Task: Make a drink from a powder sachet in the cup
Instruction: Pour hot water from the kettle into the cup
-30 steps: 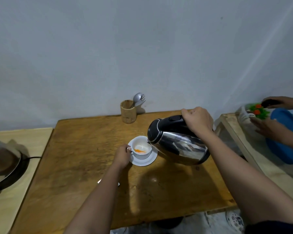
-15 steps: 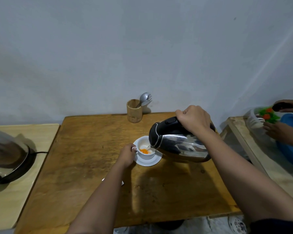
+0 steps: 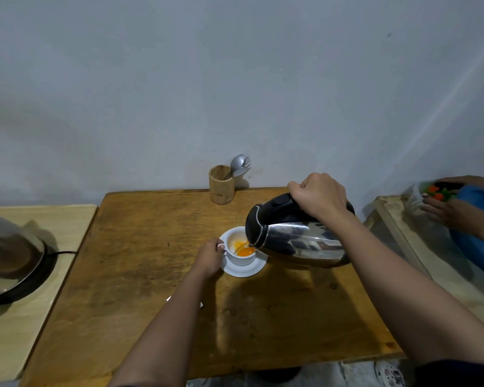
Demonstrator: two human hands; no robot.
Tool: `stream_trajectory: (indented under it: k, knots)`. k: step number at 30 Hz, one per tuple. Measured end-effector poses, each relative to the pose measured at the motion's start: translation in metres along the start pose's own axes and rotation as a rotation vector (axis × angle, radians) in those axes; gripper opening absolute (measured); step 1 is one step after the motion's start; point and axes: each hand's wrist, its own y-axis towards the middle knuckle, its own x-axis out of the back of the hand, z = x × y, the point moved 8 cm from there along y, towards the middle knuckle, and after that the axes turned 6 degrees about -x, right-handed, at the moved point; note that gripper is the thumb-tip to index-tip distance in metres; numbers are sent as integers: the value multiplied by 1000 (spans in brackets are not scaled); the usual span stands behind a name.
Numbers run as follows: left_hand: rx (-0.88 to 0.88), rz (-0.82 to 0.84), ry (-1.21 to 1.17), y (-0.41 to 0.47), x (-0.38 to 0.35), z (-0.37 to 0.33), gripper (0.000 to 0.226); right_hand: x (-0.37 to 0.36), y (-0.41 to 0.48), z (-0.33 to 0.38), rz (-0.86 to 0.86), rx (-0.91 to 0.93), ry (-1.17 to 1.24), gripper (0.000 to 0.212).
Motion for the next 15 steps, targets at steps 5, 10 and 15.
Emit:
stream_trajectory:
  k: [5,10,15]
  knots:
    - [2,1,-1,0,0,-1,28,1,2,-3,5,0,-8,44]
    - [-7,-4,13,0,0,-2,27,4,3,-5,5,11,-24,44]
    - [2,-14,10,0,0,-2,27,10,3,-10,-13,-2,-13,46]
